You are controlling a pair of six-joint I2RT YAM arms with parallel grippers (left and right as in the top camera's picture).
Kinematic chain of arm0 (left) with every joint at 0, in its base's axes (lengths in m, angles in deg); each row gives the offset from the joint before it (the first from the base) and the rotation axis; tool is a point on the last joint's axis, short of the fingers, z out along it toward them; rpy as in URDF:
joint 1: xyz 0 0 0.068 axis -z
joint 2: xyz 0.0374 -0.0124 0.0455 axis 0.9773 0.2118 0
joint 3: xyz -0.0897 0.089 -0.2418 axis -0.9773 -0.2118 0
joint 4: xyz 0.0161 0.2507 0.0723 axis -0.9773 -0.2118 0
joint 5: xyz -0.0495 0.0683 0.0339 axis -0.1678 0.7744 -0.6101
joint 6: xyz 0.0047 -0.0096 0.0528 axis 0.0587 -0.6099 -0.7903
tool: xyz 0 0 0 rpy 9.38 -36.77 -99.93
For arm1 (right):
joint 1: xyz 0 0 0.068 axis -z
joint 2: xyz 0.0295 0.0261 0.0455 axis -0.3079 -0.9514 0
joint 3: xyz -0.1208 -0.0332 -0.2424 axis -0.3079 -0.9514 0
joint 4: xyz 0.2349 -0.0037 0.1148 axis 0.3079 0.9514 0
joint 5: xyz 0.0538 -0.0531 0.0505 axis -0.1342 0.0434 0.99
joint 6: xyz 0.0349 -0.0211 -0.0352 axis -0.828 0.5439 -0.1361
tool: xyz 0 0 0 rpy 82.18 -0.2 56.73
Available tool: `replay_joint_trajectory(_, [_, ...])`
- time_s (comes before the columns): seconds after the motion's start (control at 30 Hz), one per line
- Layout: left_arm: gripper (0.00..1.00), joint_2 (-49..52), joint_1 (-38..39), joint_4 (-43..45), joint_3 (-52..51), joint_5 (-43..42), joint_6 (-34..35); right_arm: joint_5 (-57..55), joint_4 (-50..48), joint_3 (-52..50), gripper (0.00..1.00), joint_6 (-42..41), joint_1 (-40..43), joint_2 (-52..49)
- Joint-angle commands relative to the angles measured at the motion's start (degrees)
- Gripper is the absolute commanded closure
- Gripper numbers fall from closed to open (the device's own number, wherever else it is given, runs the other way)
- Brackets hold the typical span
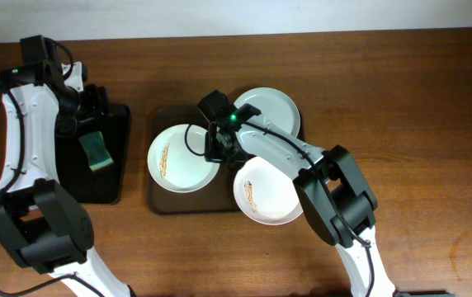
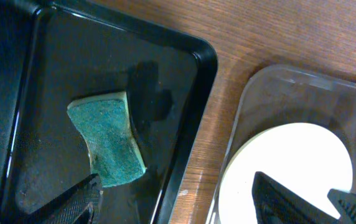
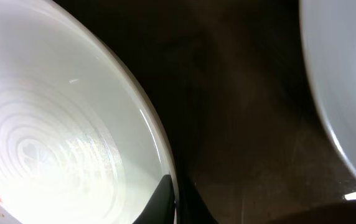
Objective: Clean dirty plates on tray and stack at the side
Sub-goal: 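Grasp the green sponge from the black tray with the left gripper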
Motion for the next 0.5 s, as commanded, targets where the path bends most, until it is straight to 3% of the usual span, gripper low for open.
replay_joint_trajectory(0.0, [0.46,0.2,0.11,-0.15,-4.02,-0.76,4.87,-0.35,-0.15,0.46,0.96,0.15,-0.26,-1.14])
replay_joint_trajectory(0.1, [0.46,0.2,0.11,4.96,-12.02,2.14,5.68,-0.31,-0.15,0.46,0.96,0.15,-0.26,-1.14])
replay_joint_trajectory(0.2, [0.46,0.2,0.11,8.63,-13.57,13.77,6.29,-0.33,-0.17,0.46,0.96,0.15,-0.26,-1.14])
replay_joint_trajectory(0.23, [0.47,0.2,0.11,9.29,-13.79,14.97,6.32,-0.33,-0.2,0.46,0.96,0.15,-0.26,-1.14])
replay_joint_trajectory(0.27, [0.55,0.2,0.11,9.57,-14.03,15.65,6.45,-0.35,-0.2,0.46,0.96,0.15,-0.26,-1.14])
replay_joint_trajectory(0.47, [0.54,0.2,0.11,19.98,-22.03,17.42,6.49,-0.35,-0.17,0.46,0.95,0.17,-0.26,-1.14])
